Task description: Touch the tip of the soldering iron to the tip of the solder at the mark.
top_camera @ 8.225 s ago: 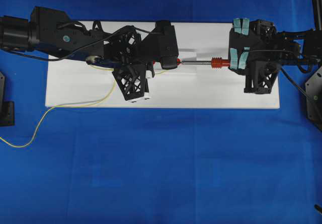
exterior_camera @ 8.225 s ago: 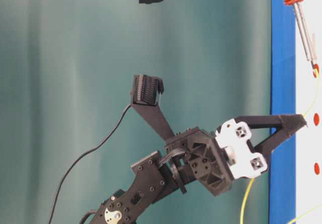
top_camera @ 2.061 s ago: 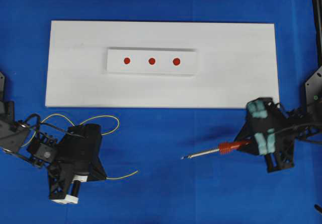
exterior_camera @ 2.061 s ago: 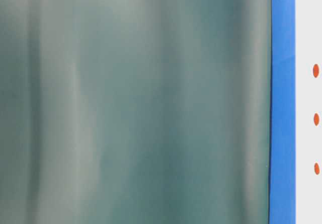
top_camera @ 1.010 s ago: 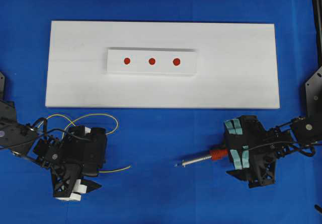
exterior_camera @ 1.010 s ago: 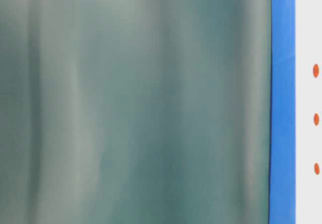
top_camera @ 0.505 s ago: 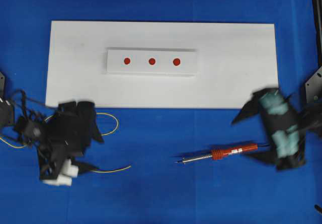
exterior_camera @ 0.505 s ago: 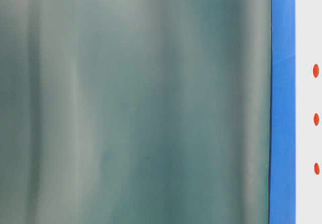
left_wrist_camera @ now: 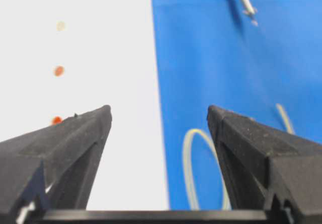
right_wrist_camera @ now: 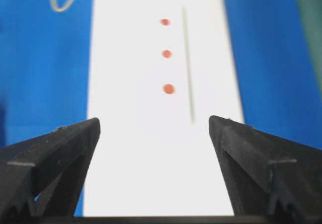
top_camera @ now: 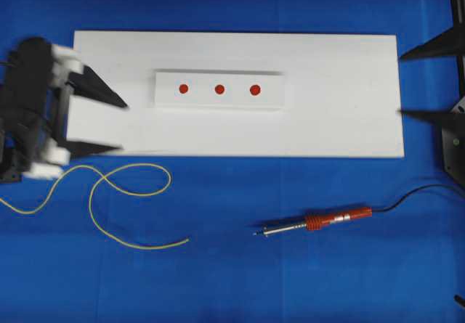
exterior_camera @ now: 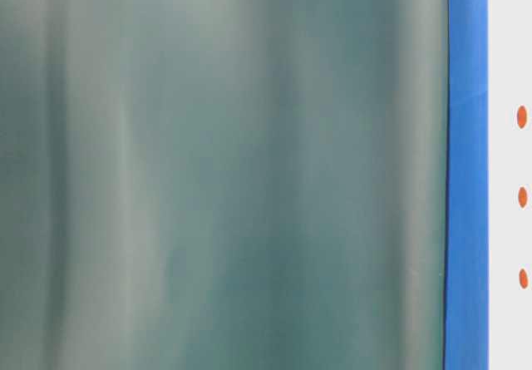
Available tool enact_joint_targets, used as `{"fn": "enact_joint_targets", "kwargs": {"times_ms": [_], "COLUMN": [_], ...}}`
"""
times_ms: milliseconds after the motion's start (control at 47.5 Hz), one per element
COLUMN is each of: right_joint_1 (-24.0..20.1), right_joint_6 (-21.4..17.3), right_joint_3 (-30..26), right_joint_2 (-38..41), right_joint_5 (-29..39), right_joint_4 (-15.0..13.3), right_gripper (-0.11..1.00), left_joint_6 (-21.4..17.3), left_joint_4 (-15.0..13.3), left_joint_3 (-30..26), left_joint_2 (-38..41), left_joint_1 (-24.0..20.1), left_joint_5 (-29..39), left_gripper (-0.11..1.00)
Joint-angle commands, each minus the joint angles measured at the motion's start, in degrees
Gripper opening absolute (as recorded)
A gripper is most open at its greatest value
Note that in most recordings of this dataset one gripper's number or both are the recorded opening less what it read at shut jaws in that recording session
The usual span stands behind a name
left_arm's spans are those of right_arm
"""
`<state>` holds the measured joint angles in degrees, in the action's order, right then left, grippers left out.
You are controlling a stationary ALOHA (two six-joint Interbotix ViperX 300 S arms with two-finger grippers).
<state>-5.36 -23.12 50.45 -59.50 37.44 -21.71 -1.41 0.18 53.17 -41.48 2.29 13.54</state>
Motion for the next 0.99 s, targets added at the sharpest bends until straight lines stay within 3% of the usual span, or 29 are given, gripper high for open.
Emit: {"fn": "enact_joint_targets", "kwargs": {"times_ms": [0,210,484,736,968], "right_joint_1": [0.53,1.67,3.34,6.68,7.21], "right_joint_6": [-0.09,-1.14,-3.08,-5.1,-5.36], "right_joint_3": [-0.09,4.75,13.01,20.74,22.06], "right_joint_2": [-2.55,-8.0,-10.11,-9.84,-8.88], "right_joint_5": [0.7,-0.26,-8.0,-18.98,-22.68], "right_joint_4": [-0.35,-0.35,-0.35,-0.09,-0.09], "right_gripper": [0.84,0.84,0.84,0.84,0.84], "left_joint_6": [-0.7,-2.11,-2.02,-1.41,-1.23], "left_joint_4": [0.09,0.09,0.09,0.09,0.09], "left_joint_3": [1.49,9.23,19.34,23.99,24.7], "left_joint_2": [-5.8,-19.42,-34.1,-37.0,-36.83], "left_joint_1": [-2.02,-4.22,-4.31,-4.31,-4.31], "left_joint_5": [-0.79,-2.64,-3.52,-3.52,-3.52], "left_gripper": [0.7,0.7,0.7,0.7,0.7]}}
